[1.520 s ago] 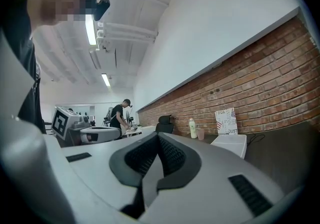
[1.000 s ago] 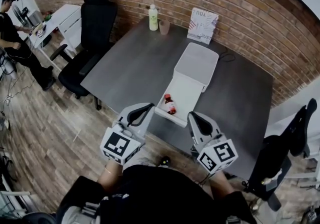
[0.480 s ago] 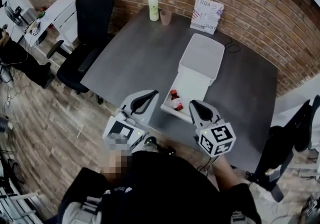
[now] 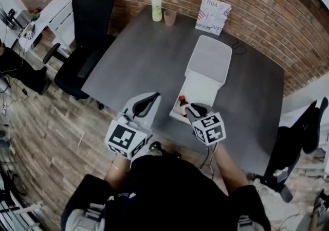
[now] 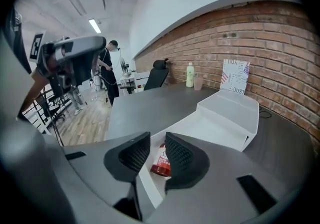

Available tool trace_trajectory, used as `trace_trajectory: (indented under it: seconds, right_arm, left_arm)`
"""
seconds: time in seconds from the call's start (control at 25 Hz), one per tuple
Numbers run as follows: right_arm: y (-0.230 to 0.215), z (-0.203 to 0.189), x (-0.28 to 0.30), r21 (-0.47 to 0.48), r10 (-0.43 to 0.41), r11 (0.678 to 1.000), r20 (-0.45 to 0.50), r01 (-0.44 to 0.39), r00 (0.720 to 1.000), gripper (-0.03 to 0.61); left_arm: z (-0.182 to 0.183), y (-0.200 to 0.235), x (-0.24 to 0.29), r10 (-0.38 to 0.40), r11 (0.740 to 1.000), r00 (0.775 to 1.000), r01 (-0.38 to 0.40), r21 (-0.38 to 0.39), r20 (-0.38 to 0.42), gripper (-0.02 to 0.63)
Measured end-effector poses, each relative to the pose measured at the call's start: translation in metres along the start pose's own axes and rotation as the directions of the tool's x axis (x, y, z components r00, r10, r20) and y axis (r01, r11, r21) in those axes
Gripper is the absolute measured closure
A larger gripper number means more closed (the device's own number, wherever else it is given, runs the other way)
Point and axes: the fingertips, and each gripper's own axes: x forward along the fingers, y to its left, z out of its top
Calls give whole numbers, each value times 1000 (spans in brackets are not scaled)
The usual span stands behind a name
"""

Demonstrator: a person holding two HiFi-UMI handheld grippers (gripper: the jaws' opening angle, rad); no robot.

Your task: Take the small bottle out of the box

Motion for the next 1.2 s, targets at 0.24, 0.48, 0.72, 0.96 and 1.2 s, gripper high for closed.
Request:
trace_trajectory:
  seconds: [0.24,0.48,0.72,0.96,1.2]
  right_arm:
    - [-13,-18,27,67,-17,997,-111,24,994,447]
    - [-22,-34,47,115,-24,992,-198,48,980,425]
    - [-21,-45,64,157,-3,987,-263,46,965,402]
    - [-24,-53,76,135,-4,990,-334,52,943,368]
    - [-23,-67,87,116,-6,992,-401,57,916,357]
  left_arm:
    - [-9,14,-12,28,999,999,-28,-19,-15,617]
    - [-19,22,-26,58,997,998,-58,-49,-17,616]
    - [-21,28,-40,81,995,997,-82,-59,-17,616]
    - [-26,37,-52,113,991,993,-114,-68,-21,616]
    - [-29,43,-57,133,988,991,-133,-79,-14,616]
